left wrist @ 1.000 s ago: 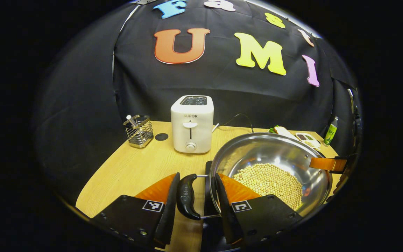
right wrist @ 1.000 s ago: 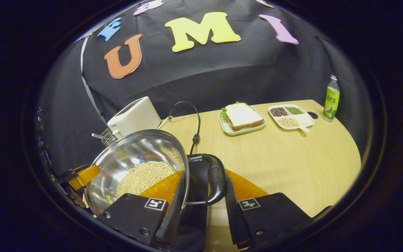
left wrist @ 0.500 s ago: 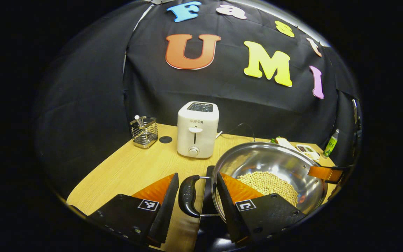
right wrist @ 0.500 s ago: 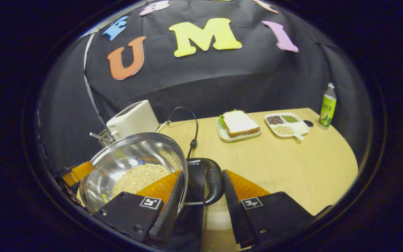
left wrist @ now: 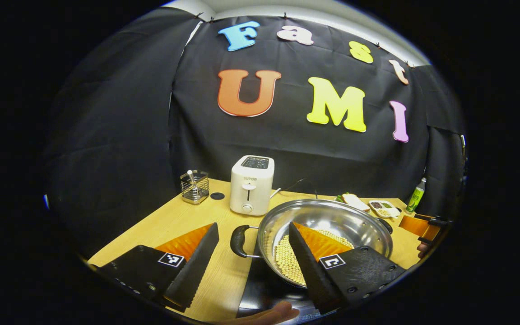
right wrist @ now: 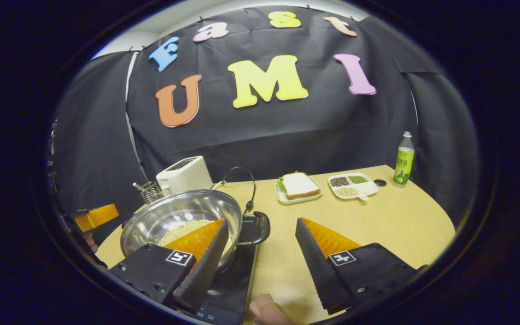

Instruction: First push the handle of the pot to place it horizontally, then grasp the pot with both hands and set it on the induction cooktop.

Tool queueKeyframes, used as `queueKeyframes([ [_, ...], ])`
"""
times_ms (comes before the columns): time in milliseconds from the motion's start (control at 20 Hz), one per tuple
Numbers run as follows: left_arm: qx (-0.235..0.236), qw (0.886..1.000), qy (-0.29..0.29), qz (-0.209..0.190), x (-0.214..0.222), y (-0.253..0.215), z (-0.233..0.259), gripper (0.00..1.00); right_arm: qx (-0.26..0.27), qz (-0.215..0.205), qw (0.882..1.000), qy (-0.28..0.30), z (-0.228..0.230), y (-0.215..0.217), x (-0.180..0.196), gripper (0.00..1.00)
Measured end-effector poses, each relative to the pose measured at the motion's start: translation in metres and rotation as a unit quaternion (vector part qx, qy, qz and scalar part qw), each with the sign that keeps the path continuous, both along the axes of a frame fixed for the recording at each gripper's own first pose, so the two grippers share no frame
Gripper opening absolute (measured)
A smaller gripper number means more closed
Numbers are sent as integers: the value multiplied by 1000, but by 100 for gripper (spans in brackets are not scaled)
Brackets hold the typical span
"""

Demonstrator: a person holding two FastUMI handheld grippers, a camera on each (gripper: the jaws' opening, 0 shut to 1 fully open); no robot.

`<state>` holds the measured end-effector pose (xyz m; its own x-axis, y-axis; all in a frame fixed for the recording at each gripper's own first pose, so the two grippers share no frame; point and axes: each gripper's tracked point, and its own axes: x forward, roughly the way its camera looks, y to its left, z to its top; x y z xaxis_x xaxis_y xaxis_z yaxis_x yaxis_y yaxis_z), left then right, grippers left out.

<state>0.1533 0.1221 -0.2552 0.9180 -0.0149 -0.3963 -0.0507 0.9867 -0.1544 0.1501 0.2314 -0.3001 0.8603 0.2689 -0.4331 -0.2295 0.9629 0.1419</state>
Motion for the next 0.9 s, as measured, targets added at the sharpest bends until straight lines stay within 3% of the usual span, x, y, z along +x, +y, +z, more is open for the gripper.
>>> queueKeyframes([
  [150, 25, 999, -25, -8, -19, -19, 19, 95, 4, -12, 999, -44, 22, -23, -25, 94],
  [250, 34, 999, -40, -14, -31, -39, 31, 95, -2, -22, 998, -52, 29, -41, -46, 98],
  [650, 55, 993, -101, -40, -85, -106, 102, 95, -25, -38, 993, -107, 98, -104, -118, 97],
  [900, 57, 990, -129, -25, -117, -114, 148, 95, -33, -58, 986, -151, 157, -142, -149, 97],
])
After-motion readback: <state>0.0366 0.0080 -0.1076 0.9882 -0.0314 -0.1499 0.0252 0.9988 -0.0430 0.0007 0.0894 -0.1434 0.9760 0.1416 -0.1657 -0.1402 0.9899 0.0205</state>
